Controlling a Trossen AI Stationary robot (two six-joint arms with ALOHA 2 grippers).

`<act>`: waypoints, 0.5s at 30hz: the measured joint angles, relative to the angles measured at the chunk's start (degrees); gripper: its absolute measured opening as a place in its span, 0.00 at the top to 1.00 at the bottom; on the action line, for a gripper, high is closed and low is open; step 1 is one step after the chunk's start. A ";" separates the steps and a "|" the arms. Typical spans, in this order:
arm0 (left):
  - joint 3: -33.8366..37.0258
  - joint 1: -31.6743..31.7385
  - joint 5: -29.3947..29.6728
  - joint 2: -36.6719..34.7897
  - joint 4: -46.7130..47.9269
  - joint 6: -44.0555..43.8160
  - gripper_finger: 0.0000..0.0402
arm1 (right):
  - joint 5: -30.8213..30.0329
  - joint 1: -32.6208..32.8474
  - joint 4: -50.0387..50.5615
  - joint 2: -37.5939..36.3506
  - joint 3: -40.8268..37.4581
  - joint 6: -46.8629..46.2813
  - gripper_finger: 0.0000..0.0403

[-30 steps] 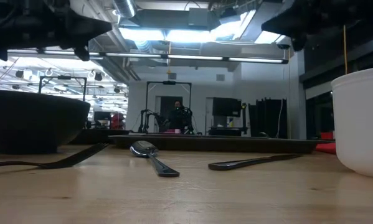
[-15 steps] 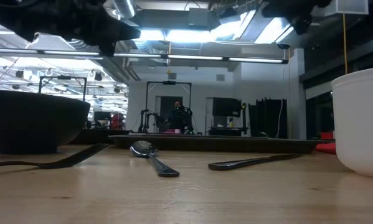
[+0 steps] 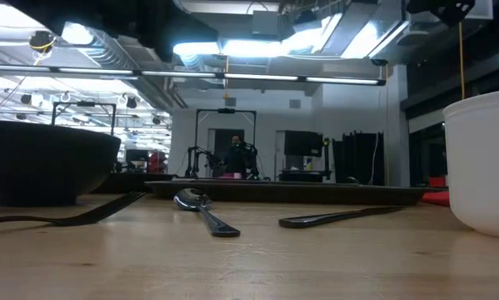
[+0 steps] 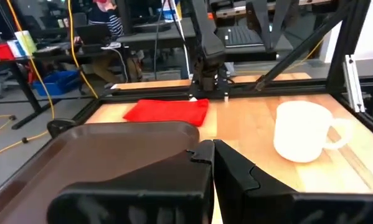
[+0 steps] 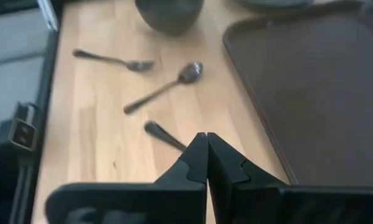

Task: Set up tray
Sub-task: Put the white mug on the top left of the brown tray

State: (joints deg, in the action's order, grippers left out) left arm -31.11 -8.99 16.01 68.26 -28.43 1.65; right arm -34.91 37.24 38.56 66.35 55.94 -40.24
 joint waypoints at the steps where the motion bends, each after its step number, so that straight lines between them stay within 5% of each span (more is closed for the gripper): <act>1: -0.88 0.00 -0.05 0.98 -0.04 -0.31 0.99 | 0.00 0.16 1.87 0.58 0.93 -0.42 0.99; 10: -5.87 -2.94 -0.66 8.46 0.01 1.56 0.99 | 6.18 2.59 10.60 5.47 8.03 -2.54 0.99; 15: -6.80 -4.25 -0.69 9.70 0.08 5.46 0.99 | 7.99 4.48 16.45 7.32 11.66 -12.82 0.99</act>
State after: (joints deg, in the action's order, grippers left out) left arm -37.91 -13.24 15.32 77.95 -28.35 7.11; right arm -26.92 41.72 55.01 73.67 67.60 -53.06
